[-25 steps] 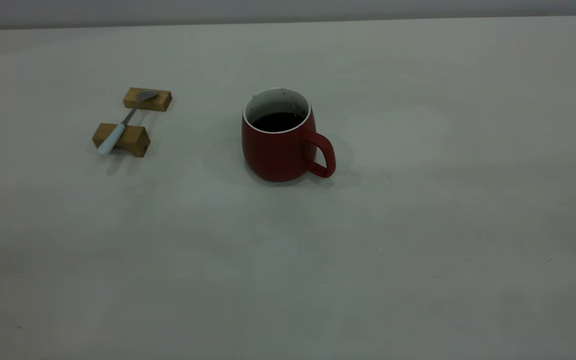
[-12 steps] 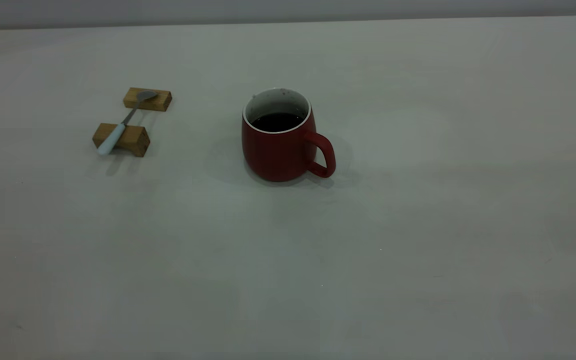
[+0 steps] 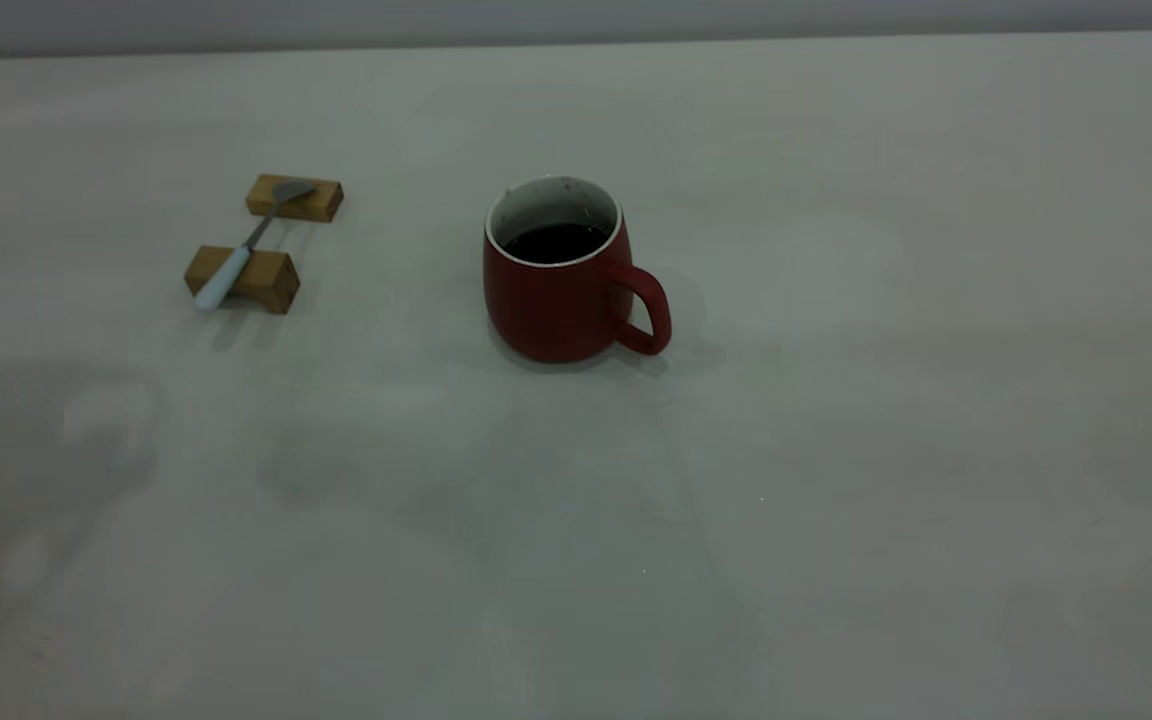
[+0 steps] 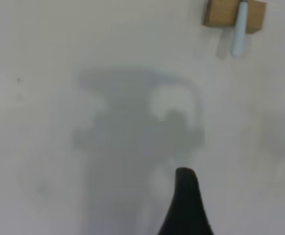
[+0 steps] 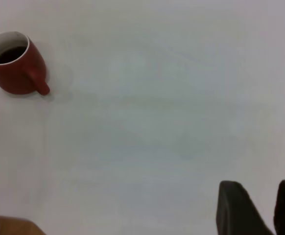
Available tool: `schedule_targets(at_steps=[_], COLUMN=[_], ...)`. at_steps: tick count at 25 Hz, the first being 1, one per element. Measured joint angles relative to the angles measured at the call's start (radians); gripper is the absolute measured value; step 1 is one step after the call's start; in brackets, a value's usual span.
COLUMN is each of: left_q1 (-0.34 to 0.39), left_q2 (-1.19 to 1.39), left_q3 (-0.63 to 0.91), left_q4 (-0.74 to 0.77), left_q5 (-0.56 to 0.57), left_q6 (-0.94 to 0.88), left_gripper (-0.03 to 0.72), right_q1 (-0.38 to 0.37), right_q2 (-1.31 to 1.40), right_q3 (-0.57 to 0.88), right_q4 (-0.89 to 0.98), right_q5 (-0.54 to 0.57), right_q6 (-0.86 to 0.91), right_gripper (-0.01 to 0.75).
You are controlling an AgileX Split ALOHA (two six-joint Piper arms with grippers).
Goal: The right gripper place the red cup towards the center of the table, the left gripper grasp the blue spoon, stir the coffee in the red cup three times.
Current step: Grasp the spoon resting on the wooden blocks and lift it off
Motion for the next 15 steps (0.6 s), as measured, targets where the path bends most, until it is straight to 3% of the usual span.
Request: schedule_targets(at_steps=[9, 15], left_q1=[-0.060, -0.086], left_q2=[0.485, 0.649], left_q3=[-0.256, -0.341], left_q4=[-0.016, -0.017], left_q5=[-0.070, -0.098], left_q6=[0.006, 0.007], left_gripper=[0.666, 0.651], right_q1=[0.000, 0.000], right_q2=[0.000, 0.000], right_q3=[0.000, 0.000], right_q4=[0.000, 0.000], right_q5=[0.000, 0.000], right_q6=[0.000, 0.000], right_gripper=[0.230, 0.230])
